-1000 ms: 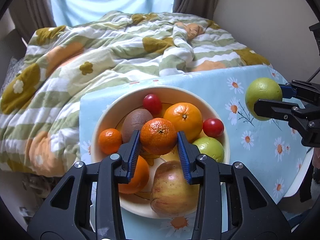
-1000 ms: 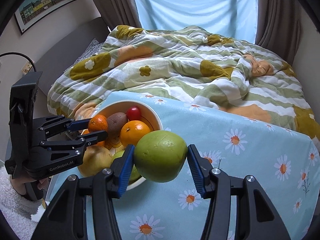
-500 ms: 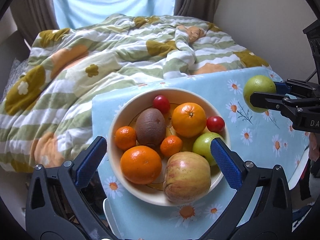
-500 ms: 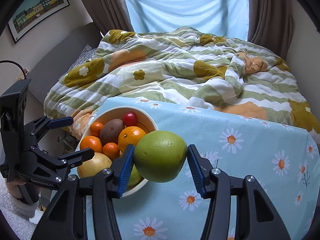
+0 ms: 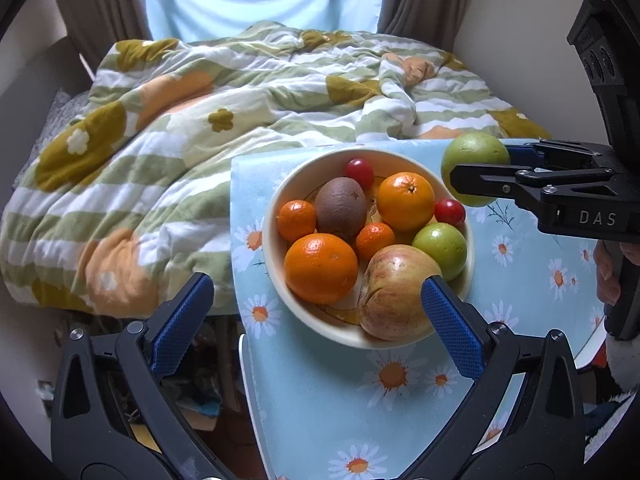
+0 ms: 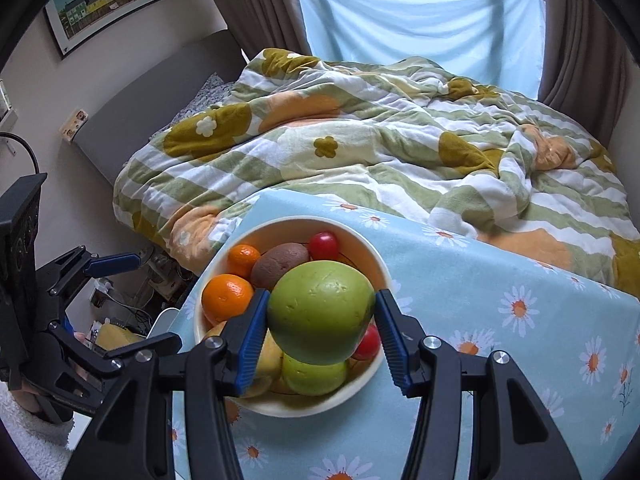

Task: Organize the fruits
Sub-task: 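Lower the green lime into the bowl and open the right tool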

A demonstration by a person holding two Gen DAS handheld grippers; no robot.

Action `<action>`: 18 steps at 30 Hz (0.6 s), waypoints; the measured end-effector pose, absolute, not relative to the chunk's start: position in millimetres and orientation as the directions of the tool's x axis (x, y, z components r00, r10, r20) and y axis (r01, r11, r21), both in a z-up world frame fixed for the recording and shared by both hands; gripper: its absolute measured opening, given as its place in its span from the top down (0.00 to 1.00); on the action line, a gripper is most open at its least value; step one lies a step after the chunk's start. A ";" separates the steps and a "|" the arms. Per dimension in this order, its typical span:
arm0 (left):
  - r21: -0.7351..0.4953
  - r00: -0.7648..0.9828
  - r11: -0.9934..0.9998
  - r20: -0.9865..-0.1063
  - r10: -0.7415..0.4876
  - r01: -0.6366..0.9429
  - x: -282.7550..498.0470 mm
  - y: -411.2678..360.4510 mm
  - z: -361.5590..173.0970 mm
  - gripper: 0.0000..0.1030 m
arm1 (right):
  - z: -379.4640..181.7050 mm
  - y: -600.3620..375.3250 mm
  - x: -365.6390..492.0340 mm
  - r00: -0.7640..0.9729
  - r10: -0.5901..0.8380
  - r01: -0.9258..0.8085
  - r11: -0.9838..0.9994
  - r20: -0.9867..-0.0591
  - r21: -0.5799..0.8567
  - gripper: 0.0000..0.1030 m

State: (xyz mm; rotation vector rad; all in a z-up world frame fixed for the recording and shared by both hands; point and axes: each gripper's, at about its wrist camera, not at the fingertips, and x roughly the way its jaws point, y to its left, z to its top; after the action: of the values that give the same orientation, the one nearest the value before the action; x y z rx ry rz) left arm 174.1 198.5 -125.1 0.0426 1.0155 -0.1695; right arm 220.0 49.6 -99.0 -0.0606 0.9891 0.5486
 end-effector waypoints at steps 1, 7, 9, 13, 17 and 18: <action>-0.040 0.515 0.987 -0.850 -0.115 0.153 172.0 199.9 -125.7 0.00 | -101.7 54.2 221.1 0.417 0.419 -0.476 0.857 -0.807 0.199 0.52; -0.041 0.504 0.993 -0.858 -0.092 0.111 164.3 207.5 -132.0 0.00 | -120.7 74.3 228.4 0.373 0.440 -0.529 0.824 -0.817 0.202 0.52; -0.043 0.498 0.995 -0.863 -0.085 0.095 162.6 210.0 -135.4 0.00 | -125.6 79.7 229.9 0.365 0.440 -0.546 0.815 -0.820 0.194 0.52; -0.056 0.485 0.996 -0.871 -0.083 0.071 161.2 212.9 -141.9 0.00 | -131.9 86.3 230.9 0.357 0.437 -0.569 0.803 -0.826 0.180 0.52; -0.057 0.478 0.996 -0.875 -0.079 0.062 161.9 212.3 -146.7 0.00 | -137.1 90.7 229.6 0.332 0.448 -0.592 0.784 -0.830 0.187 0.52; -0.058 0.477 0.997 -0.876 -0.079 0.059 162.5 212.2 -147.7 0.00 | -137.5 90.1 229.2 0.336 0.448 -0.592 0.785 -0.829 0.184 0.51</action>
State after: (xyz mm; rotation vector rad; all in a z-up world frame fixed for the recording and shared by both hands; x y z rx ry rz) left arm 162.5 212.2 -147.7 -0.0202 1.0708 -0.0846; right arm 229.2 90.1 -137.5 -0.1604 1.0237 0.6813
